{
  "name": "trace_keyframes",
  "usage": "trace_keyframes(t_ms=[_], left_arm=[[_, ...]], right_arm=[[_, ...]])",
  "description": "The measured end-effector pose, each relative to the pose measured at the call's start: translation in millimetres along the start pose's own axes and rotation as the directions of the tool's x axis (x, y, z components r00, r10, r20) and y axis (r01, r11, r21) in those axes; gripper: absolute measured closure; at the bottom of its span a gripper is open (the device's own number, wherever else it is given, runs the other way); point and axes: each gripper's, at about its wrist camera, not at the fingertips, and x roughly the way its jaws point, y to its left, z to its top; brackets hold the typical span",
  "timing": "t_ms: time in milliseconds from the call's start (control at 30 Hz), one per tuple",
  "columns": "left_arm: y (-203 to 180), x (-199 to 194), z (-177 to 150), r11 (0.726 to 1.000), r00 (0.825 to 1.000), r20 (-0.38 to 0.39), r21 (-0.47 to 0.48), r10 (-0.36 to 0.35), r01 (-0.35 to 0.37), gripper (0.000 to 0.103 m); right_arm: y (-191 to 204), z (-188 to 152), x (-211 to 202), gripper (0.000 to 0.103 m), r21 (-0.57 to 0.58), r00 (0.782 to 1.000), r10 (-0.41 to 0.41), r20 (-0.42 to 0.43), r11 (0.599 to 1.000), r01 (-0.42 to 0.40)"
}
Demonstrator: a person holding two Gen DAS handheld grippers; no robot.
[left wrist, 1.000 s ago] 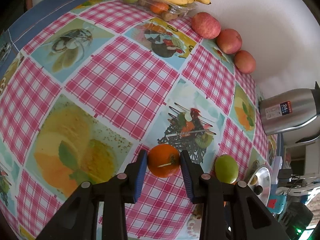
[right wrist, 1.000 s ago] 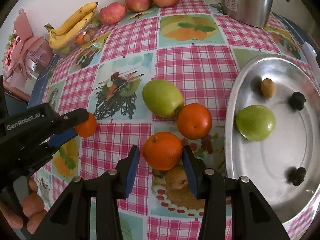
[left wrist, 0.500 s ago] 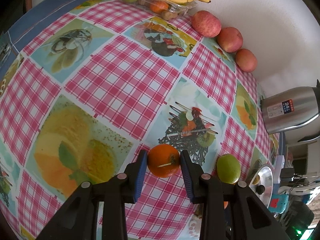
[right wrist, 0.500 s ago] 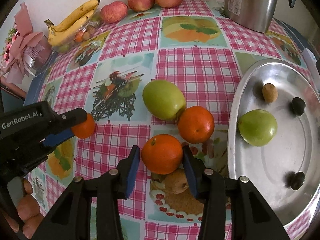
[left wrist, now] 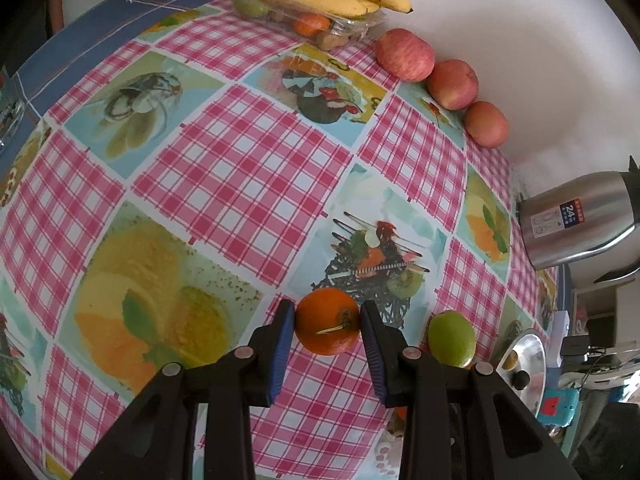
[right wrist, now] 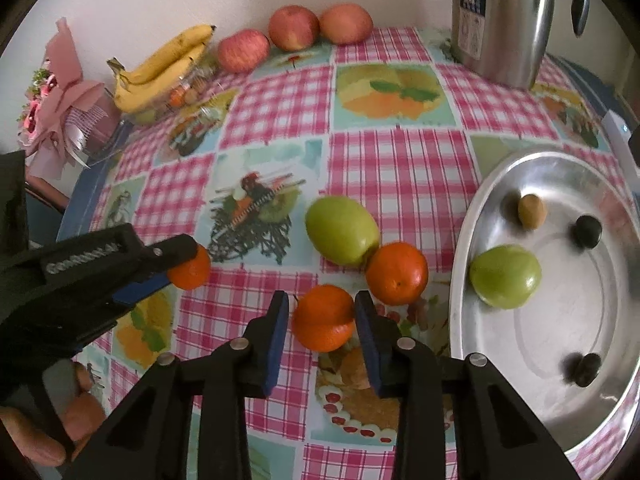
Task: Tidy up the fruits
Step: 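Lift both held oranges up from the cluster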
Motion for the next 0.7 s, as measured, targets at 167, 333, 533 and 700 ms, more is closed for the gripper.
trace_keyframes(t_ms=[167, 333, 533, 700], left_arm=[[0.1, -1.1, -0.7, 1.000, 1.000, 0.002, 0.003, 0.004, -0.004, 0.067], [2.0, -3.8, -0.5, 1.000, 1.000, 0.010, -0.002, 0.005, -0.005, 0.067], [2.2, -3.3, -0.9, 1.000, 1.000, 0.003, -0.008, 0.000, 0.000, 0.067], [3.2, -2.7, -0.4, 1.000, 1.000, 0.001, -0.016, -0.004, 0.004, 0.067]], right_arm=[[-0.8, 1.2, -1.5, 0.068, 0.004, 1.000, 0.013, -0.007, 1.000, -0.013], [-5.0, 2.1, -2.4, 0.050, 0.026, 1.000, 0.020, -0.009, 0.999, -0.019], [-2.5, 1.5, -0.2, 0.033, 0.027, 0.999, 0.028, -0.028, 0.999, -0.027], [-1.1, -2.0, 14.1, 0.031, 0.032, 0.997, 0.022, -0.071, 0.999, -0.020]])
